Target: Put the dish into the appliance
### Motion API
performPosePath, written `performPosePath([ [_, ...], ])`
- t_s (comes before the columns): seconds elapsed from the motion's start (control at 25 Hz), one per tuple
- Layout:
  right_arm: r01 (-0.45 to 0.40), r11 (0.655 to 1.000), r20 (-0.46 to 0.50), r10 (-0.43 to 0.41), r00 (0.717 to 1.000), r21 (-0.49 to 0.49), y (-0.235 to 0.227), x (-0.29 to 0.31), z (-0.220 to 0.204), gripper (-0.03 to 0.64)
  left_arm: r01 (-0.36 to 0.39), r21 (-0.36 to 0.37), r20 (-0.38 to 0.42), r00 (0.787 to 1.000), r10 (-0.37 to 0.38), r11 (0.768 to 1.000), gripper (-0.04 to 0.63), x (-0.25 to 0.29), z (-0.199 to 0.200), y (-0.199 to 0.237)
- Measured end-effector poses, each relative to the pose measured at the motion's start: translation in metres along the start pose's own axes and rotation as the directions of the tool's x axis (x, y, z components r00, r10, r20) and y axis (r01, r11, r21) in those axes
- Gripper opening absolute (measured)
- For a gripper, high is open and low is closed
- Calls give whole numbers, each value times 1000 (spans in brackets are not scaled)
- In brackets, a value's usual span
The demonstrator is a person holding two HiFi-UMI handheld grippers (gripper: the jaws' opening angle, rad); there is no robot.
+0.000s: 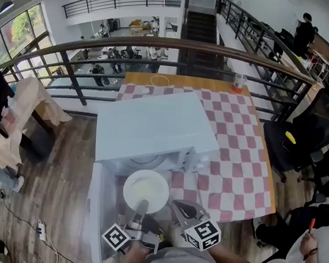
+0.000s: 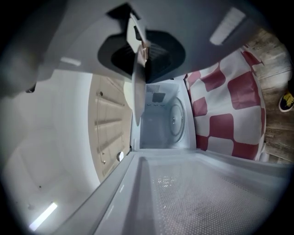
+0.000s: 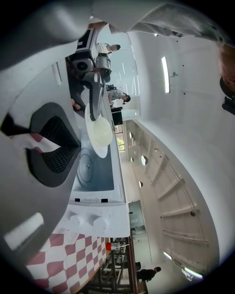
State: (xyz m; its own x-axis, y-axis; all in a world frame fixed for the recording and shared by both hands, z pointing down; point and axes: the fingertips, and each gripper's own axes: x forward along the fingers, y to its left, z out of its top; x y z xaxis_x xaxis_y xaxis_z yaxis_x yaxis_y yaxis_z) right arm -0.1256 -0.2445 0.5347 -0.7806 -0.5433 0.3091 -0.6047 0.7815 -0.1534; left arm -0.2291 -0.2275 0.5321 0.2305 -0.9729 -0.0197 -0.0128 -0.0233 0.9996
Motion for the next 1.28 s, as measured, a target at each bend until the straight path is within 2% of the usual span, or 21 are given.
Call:
performPosePath([
  [0.56, 34, 999, -9, -34, 999, -9, -5, 28, 7, -1, -6, -35, -35, 999, 5, 999, 29, 17, 17, 12],
  [0.84, 17, 1000, -13, -17, 1000, -21, -16, 35, 14, -2, -34, -25, 12, 999, 34, 999, 29, 24, 29, 21],
  [1.28, -17, 1000, -15, 16, 1000, -24, -56, 57, 26, -1, -70, -34, 71, 995, 73, 997, 29, 68, 43, 41],
])
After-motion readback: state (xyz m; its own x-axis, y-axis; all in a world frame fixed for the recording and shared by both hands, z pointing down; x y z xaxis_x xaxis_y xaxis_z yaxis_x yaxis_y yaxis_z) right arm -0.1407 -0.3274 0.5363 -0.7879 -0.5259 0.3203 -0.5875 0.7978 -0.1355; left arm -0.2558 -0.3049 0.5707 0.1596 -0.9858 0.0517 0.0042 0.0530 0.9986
